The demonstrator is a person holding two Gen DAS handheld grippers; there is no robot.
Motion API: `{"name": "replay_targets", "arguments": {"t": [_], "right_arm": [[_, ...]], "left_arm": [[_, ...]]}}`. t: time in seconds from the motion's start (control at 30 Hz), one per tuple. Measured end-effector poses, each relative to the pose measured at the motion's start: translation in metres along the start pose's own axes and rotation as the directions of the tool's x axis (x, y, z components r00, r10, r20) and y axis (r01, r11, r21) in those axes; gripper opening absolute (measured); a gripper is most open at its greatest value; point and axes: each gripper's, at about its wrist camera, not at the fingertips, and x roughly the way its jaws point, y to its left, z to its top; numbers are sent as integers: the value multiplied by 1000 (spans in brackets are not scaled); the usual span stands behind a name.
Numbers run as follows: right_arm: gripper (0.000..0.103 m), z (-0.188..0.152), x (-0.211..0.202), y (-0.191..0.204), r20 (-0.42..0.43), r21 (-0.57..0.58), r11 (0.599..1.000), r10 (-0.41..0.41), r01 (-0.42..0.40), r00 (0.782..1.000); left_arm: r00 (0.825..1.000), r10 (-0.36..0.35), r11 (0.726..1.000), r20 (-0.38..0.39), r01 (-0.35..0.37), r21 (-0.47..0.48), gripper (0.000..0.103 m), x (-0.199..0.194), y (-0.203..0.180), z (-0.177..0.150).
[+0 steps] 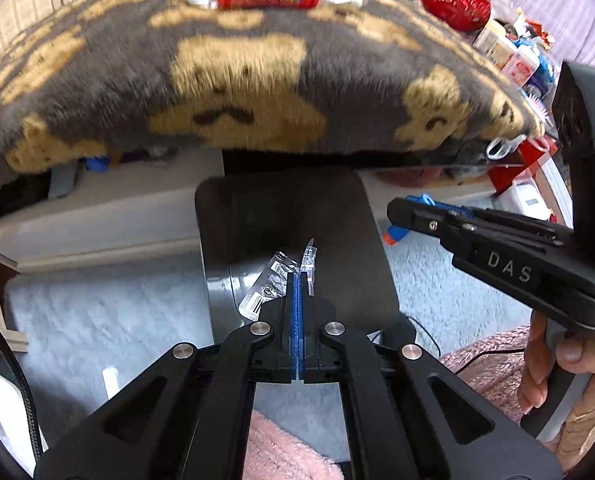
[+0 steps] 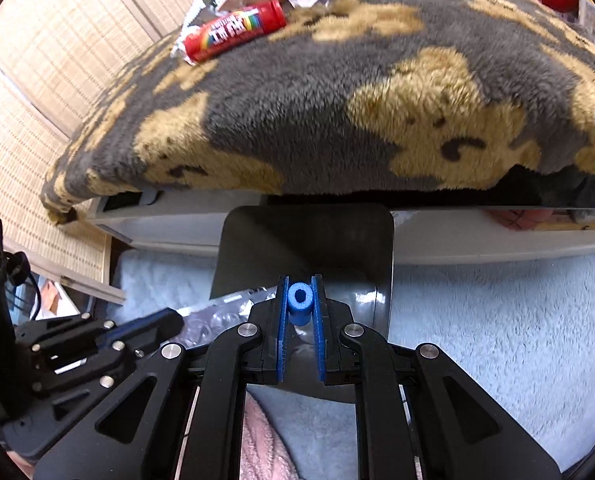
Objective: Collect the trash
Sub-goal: 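Carry the blister pack and blue cap to the bin and release both, then grasp the red Skittles tube with the left gripper while the right gripper grasps the clear plastic bag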
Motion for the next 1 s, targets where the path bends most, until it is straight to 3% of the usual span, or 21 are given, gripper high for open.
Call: {"name": "replay_targets", "arguments": {"t": [0.33,0.37,0.43,0.5,0.57,0.67,0.8,0.9,1.0], "right_arm": [[15,6,11,-2,-12,7,1000,-12,12,1000],[16,7,12,-3,-12,10,1000,-11,11,1000],[26,9,11,-4,-11,18,1000,-7,7,1000],[49,11,9,-5,1,20,1000,-13,13,1000],[50,12,7,-5,12,19,1000,-20,20,1000],[67,12,1,-8,32,31,999,-41,40,999],[88,11,-11,-15,81,54,995,-86,81,993],[92,12,-25,-21,116,74,994,-91,83,989],[93,18,-43,-21,162,78,993,-105,93,981]], "left_arm": [[999,-19,999,-30,18,-37,2,19,10,5],[999,-15,999,-28,14,-39,6,17,11,5],[1000,-8,999,-14,8,-46,28,14,13,5],[1000,-4,999,-7,4,-46,30,10,14,5],[1000,0,999,2,0,-46,35,5,14,6],[1000,19,999,16,-18,-40,48,-3,14,6],[997,55,998,45,-54,-36,83,-17,13,6],[996,71,997,61,-69,-28,93,-26,13,6],[994,73,997,81,-71,-23,94,-38,14,8]]}}
